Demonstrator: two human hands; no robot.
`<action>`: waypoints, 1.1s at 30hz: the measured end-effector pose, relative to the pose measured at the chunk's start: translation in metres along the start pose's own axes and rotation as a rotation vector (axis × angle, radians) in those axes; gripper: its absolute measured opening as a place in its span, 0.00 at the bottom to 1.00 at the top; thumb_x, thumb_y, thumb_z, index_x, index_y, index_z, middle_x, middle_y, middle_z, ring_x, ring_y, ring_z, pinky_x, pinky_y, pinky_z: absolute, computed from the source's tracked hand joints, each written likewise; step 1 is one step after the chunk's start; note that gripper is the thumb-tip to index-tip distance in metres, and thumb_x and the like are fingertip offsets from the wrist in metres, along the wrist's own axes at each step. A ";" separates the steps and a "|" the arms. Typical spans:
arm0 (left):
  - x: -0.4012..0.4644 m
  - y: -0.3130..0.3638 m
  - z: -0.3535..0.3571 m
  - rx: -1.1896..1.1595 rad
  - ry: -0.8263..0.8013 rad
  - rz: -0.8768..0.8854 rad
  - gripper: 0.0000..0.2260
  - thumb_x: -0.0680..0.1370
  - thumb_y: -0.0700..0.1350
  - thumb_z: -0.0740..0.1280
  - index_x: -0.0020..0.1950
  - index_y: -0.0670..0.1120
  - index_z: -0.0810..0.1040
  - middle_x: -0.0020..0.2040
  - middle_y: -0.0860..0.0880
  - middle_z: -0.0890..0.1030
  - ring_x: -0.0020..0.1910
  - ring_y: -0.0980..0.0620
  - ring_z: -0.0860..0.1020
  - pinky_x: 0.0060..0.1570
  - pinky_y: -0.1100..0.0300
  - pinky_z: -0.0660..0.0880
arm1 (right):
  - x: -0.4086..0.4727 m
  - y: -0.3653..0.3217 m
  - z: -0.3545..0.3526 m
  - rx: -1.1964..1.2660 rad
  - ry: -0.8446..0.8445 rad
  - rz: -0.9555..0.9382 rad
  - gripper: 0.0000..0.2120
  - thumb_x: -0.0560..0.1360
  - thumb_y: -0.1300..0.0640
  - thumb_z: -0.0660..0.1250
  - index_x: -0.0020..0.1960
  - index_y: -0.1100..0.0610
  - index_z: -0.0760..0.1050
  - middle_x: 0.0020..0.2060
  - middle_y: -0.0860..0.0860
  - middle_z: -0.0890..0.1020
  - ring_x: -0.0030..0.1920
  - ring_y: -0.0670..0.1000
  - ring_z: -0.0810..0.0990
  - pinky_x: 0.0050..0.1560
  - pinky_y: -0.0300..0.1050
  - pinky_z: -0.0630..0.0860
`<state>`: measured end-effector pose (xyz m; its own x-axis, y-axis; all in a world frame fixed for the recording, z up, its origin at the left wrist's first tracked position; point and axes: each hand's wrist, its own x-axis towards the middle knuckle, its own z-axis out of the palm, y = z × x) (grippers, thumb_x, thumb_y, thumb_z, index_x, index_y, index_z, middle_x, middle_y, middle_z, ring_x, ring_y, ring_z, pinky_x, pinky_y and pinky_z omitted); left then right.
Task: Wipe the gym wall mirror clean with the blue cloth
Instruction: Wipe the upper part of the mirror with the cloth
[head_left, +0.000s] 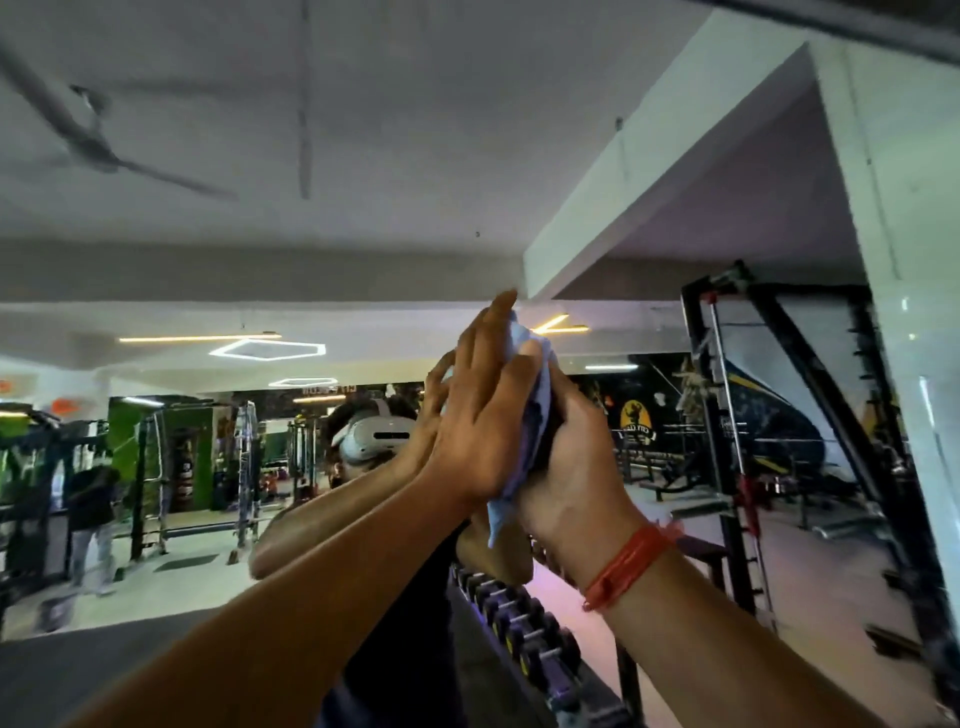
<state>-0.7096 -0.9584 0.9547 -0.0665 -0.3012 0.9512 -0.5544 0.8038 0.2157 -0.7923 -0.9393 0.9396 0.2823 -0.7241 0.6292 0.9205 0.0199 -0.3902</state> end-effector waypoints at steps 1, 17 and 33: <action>0.001 0.003 0.007 0.053 -0.031 0.080 0.23 0.81 0.68 0.53 0.77 0.73 0.56 0.79 0.60 0.61 0.79 0.58 0.60 0.77 0.42 0.61 | 0.004 -0.018 -0.013 0.011 -0.069 0.042 0.21 0.84 0.50 0.58 0.68 0.61 0.79 0.68 0.59 0.78 0.72 0.55 0.74 0.78 0.50 0.64; 0.093 -0.001 0.157 1.227 -0.190 0.590 0.29 0.83 0.64 0.55 0.75 0.45 0.68 0.76 0.40 0.66 0.61 0.39 0.72 0.54 0.45 0.73 | 0.054 -0.230 -0.176 -0.940 0.505 -0.604 0.11 0.77 0.66 0.69 0.44 0.52 0.83 0.42 0.47 0.86 0.46 0.52 0.85 0.51 0.41 0.80; 0.123 -0.048 0.218 1.305 -0.138 0.980 0.20 0.84 0.55 0.57 0.70 0.49 0.78 0.52 0.46 0.78 0.49 0.44 0.75 0.45 0.49 0.70 | 0.133 -0.291 -0.292 -2.185 0.381 -0.977 0.26 0.83 0.49 0.56 0.78 0.56 0.65 0.80 0.53 0.63 0.80 0.57 0.60 0.75 0.59 0.61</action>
<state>-0.8725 -1.1456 1.0128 -0.8238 -0.0656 0.5630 -0.5372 -0.2264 -0.8125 -1.1015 -1.2424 0.9408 -0.1392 -0.1286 0.9819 -0.8388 -0.5118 -0.1860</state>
